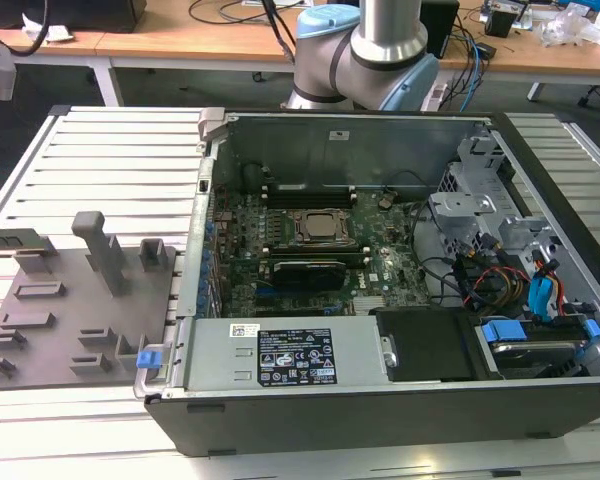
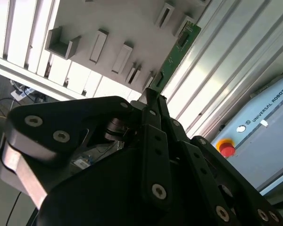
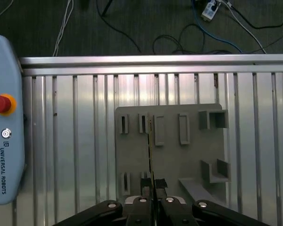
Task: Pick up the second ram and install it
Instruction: 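Pick up the second ram and move it above second insertion slot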
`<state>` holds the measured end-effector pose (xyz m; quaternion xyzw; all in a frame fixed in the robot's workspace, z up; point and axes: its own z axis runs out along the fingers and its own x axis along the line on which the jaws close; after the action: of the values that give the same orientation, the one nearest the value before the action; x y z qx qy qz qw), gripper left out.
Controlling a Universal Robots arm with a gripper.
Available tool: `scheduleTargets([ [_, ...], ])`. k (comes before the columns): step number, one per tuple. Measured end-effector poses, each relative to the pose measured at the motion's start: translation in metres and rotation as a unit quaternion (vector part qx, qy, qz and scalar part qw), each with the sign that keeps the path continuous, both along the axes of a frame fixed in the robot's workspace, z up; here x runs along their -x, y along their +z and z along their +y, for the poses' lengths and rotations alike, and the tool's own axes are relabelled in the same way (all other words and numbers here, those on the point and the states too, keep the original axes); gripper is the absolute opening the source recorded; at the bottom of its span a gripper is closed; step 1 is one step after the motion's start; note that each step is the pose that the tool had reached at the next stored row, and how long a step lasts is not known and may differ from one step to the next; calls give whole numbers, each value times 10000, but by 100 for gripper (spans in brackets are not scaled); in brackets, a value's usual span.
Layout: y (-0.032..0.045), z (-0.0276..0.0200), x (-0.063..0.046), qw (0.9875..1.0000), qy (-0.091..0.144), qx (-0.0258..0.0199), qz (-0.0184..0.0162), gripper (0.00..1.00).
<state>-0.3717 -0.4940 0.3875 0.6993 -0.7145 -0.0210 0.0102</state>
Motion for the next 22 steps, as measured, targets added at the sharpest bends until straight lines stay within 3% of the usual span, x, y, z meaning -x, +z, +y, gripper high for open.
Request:
scheduleTargets([
  [6, 185, 0, 0, 10000, 0, 0, 0, 13],
  [11, 207, 1, 0, 10000, 0, -4, 0, 13],
  [12, 208, 19, -3, 10000, 0, -4, 1, 13],
  [13, 207, 81, -11, 10000, 0, -4, 0, 13],
  [16, 207, 193, -20, 10000, 0, -4, 0, 13],
  [22, 206, 273, -26, 10000, 0, -4, 0, 13],
])
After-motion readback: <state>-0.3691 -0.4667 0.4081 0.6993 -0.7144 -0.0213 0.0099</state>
